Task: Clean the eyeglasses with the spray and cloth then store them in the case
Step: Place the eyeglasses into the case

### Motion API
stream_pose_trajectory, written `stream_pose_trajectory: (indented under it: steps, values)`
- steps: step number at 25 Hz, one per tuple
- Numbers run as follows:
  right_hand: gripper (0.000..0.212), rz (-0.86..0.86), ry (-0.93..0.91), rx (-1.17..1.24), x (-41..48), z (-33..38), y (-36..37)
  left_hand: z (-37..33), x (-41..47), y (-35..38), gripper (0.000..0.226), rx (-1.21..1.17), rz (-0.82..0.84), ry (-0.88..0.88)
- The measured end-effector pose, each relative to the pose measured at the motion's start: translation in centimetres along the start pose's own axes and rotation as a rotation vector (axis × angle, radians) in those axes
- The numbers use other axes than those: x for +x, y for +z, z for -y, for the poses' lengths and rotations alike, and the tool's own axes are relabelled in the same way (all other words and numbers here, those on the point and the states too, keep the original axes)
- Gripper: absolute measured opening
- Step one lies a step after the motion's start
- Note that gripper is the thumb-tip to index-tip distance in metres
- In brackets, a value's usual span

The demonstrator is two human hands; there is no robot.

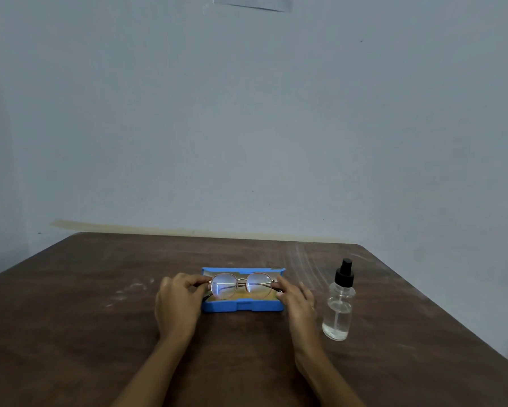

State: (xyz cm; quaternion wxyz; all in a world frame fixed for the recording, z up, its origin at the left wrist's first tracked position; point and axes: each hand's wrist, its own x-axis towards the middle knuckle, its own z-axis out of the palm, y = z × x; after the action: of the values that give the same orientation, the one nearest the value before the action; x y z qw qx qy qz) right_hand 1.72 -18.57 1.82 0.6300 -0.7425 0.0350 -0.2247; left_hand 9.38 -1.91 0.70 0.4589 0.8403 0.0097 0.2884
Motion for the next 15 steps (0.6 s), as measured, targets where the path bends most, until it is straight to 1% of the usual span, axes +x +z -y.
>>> stream_pose_trajectory:
  steps: [2,4,5,11,15]
  values:
    - [0.026,-0.055,0.029,-0.018,0.5,-0.5,0.3,-0.2,0.2,0.1,0.015,0.008,0.003,-0.010]
    - [0.041,-0.089,0.079,-0.078,0.7,-0.7,0.5,-0.4,0.3,0.3,0.016,0.032,0.010,-0.016]
    - [0.043,-0.095,0.100,-0.092,0.9,-0.8,0.5,-0.4,0.4,0.4,0.017,0.039,0.011,-0.018]
    - [0.047,-0.083,0.132,-0.146,1.5,-0.7,0.6,-0.4,0.8,0.9,0.020,0.094,0.037,-0.025]
    - [0.048,-0.081,0.141,-0.143,1.7,-0.5,0.8,-0.2,1.1,1.2,0.020,0.108,0.017,-0.028]
